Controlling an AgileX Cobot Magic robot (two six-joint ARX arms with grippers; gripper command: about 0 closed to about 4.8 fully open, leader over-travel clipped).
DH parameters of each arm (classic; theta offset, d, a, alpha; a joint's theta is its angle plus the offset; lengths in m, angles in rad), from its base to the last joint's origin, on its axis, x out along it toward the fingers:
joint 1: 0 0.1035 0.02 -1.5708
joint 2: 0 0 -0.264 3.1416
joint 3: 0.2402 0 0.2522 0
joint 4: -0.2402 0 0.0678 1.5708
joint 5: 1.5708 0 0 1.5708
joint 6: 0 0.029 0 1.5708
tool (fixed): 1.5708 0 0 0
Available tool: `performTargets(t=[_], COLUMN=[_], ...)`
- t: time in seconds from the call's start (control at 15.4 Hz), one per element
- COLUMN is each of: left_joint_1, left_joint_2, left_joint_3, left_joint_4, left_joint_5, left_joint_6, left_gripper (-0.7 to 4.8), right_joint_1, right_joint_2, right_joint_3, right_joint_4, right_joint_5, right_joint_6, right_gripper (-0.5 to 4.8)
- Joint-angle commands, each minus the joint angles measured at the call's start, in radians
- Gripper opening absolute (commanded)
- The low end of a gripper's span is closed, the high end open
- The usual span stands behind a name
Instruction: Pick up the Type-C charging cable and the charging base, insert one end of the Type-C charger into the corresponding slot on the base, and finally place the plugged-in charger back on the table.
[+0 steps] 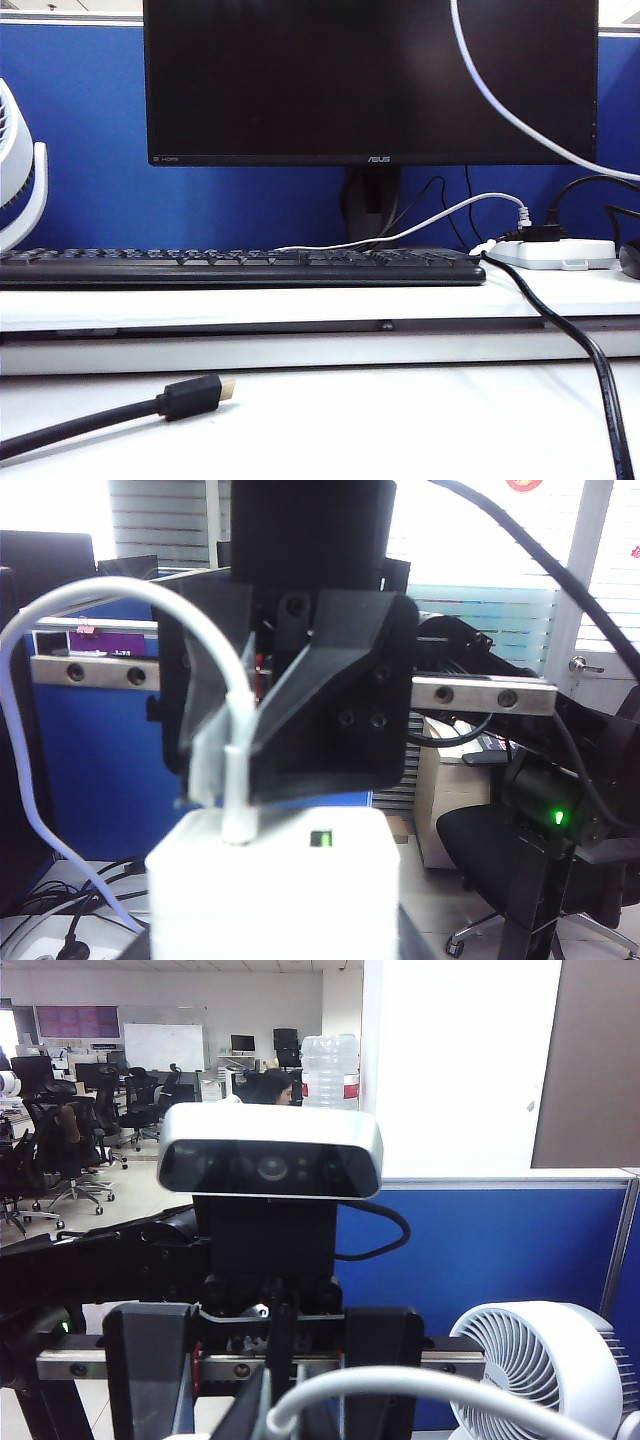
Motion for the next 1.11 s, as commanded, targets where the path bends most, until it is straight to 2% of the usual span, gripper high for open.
performTargets(t=[0.07, 0.39, 0.46, 0.52, 0.59, 0.65, 0.98, 1.11], left_joint_1=[0.000, 0.000, 0.000, 0.000, 0.000, 0.000, 0.000, 0.000], left_joint_2=[-0.014, -0.014, -0.014, -0.014, -0.014, -0.014, -0.014, -0.013], left_joint_3=[0.020, 0.020, 0.020, 0.020, 0.020, 0.019, 0.019, 0.019], left_joint_4=[0.134, 0.134, 0.129, 0.122, 0.117, 0.101, 0.092, 0.059], left_joint_5=[-0.050, -0.045, -0.045, -0.044, -0.037, -0.030, -0.030, -0.030], left_joint_6=[-0.003, -0.004, -0.004, -0.004, -0.003, -0.002, 0.000, 0.033], left_gripper=[-0.06, -0.06, -0.06, -0.06, -0.06, -0.06, -0.06, -0.06], right_joint_1=[0.006, 0.048, 0.048, 0.046, 0.046, 0.002, -0.085, -0.103], right_joint_2=[0.012, 0.027, 0.026, 0.020, 0.016, -0.012, -0.056, -0.071], right_joint_3=[-0.014, -0.014, -0.013, -0.013, -0.013, -0.013, -0.013, -0.013], right_joint_4=[-0.109, -0.095, -0.075, -0.054, -0.042, -0.016, -0.014, -0.026], right_joint_5=[-0.036, -0.050, -0.050, -0.047, -0.046, 0.011, 0.039, 0.043], right_joint_6=[0.043, 0.057, 0.072, 0.095, 0.106, 0.122, 0.137, 0.137], right_gripper=[-0.01, 0.03, 0.75, 2.17, 2.76, 2.75, 2.75, 2.75])
